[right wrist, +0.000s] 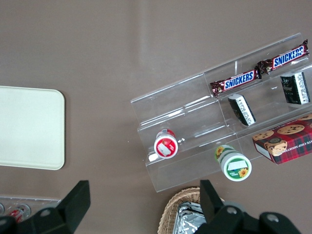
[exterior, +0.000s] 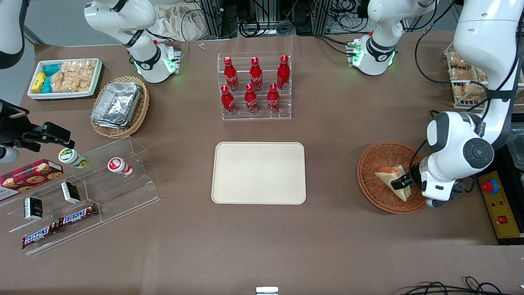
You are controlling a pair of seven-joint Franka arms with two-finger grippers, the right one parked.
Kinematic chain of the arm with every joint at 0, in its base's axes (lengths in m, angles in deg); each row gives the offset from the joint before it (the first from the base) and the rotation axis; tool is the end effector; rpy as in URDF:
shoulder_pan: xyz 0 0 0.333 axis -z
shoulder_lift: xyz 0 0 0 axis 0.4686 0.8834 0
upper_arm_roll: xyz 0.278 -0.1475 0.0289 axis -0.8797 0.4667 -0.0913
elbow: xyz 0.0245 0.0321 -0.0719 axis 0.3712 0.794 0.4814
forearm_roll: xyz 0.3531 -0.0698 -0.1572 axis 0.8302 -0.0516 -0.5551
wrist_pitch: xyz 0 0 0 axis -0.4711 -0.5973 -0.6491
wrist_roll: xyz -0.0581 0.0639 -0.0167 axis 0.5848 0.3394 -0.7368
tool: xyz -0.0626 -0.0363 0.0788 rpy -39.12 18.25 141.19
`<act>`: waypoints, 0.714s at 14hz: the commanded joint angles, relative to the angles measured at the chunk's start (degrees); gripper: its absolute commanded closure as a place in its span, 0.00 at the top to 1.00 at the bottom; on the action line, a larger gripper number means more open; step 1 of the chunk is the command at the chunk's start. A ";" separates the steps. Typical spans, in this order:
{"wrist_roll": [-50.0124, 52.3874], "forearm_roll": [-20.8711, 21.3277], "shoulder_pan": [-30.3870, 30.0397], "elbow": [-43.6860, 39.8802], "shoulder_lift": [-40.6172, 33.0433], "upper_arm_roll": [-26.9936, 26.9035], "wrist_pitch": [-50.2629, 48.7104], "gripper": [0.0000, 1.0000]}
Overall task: Place sandwich from basket to tray
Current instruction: 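Lower the left gripper and close it on the wrapped sandwich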
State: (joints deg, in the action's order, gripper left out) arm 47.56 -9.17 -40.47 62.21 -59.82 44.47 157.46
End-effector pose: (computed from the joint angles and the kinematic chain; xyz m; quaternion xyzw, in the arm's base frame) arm 0.6286 -0.0205 0.2832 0.9654 0.2594 -0.0254 0.0035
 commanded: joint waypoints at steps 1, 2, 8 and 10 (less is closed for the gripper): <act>2.77 1.42 -0.13 1.06 0.36 0.17 1.25 1.00; 3.48 1.51 -0.13 2.10 0.54 0.17 1.25 1.00; 4.01 1.42 -0.22 2.82 2.20 -0.09 1.34 1.00; 4.10 1.42 0.04 1.50 3.61 0.00 1.34 1.00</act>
State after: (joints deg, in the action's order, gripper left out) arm 50.00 -9.17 -40.45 64.52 -57.59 44.23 157.67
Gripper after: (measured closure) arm 0.000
